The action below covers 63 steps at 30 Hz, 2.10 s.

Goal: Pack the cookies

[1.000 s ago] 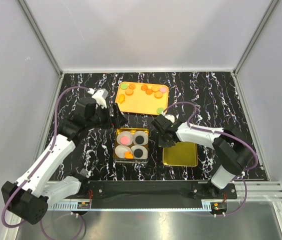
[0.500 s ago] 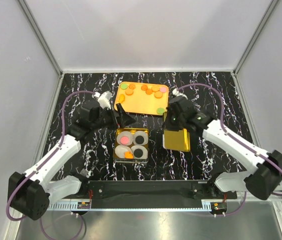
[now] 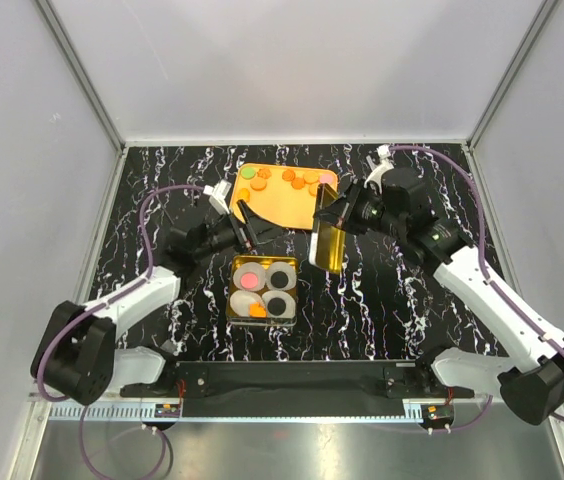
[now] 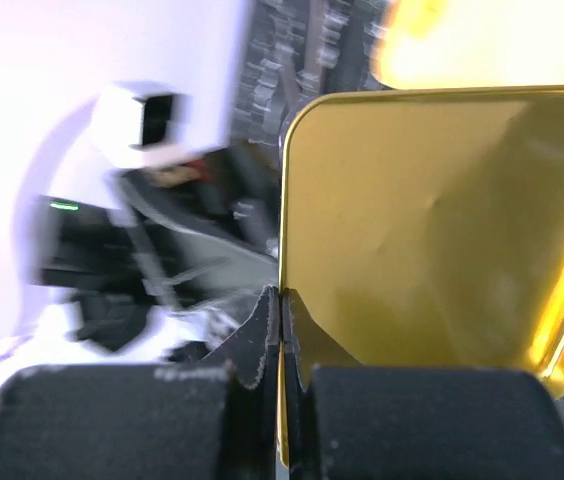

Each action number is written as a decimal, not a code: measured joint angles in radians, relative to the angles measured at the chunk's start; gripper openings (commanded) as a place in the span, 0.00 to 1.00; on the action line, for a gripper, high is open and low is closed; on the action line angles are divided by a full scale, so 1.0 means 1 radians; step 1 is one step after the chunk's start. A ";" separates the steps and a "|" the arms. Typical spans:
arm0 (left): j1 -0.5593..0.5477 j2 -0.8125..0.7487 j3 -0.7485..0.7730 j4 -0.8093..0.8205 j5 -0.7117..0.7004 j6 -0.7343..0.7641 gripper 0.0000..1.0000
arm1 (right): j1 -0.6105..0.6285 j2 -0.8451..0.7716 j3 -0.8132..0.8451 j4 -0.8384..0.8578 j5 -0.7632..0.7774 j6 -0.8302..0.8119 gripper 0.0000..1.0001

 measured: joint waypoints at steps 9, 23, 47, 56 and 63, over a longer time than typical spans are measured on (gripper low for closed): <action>0.033 0.145 -0.058 0.543 0.100 -0.316 0.96 | -0.036 -0.038 0.015 0.227 -0.084 0.159 0.00; 0.065 0.283 -0.159 0.781 0.119 -0.620 0.94 | -0.061 -0.088 -0.118 0.520 -0.140 0.310 0.00; -0.232 -0.432 -0.230 0.135 -0.401 -0.779 0.99 | -0.063 -0.095 -0.249 0.785 -0.128 0.342 0.00; -0.339 -0.342 -0.187 0.155 -0.534 -0.895 0.99 | -0.063 -0.087 -0.277 0.877 -0.124 0.337 0.00; -0.365 -0.281 -0.114 0.196 -0.583 -0.938 0.99 | -0.063 -0.087 -0.303 0.915 -0.124 0.337 0.00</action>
